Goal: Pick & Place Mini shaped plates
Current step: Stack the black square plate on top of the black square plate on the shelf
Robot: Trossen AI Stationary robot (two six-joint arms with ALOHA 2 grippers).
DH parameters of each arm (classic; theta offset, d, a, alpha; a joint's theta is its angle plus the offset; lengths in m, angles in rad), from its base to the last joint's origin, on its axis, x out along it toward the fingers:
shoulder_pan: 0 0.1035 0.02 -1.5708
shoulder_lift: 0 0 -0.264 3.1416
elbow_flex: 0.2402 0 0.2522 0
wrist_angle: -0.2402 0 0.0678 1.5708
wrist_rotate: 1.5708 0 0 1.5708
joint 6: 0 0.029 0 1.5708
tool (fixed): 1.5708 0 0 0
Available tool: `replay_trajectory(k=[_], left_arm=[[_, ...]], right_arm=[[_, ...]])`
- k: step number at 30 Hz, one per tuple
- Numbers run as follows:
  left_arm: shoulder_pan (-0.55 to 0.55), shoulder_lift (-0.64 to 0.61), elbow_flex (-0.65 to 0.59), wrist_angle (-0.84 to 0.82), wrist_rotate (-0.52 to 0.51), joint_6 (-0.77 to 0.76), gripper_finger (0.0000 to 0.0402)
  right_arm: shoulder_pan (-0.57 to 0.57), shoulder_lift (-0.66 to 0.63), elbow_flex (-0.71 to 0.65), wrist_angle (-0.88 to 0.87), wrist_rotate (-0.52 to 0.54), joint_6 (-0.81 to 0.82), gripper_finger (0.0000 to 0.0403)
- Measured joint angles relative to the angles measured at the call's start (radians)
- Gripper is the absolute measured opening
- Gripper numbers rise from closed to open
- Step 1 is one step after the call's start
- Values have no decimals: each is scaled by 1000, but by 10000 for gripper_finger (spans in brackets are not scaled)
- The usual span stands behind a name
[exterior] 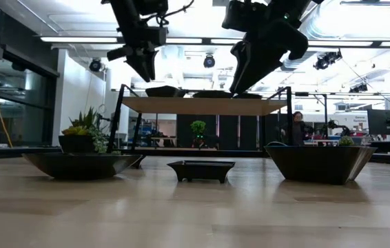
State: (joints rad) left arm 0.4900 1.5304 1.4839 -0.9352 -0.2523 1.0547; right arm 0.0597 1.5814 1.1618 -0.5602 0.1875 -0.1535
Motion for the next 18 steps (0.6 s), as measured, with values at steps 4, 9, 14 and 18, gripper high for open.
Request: replay_trajectory(k=[4,9,14,18], left_arm=[[-1,-17,55,-85,22,2,97],[-9,-79,60,-181,148,-64,97],[-50,-192,-58,-212,236,-172,97],[-145,-312,-226,-123,239,-277,97]], right_arm=[[0,0,0,-3,4,-1,145],[0,0,0,-32,23,-2,145],[0,0,0,-60,49,-2,146],[0,0,0,-61,48,-3,145]])
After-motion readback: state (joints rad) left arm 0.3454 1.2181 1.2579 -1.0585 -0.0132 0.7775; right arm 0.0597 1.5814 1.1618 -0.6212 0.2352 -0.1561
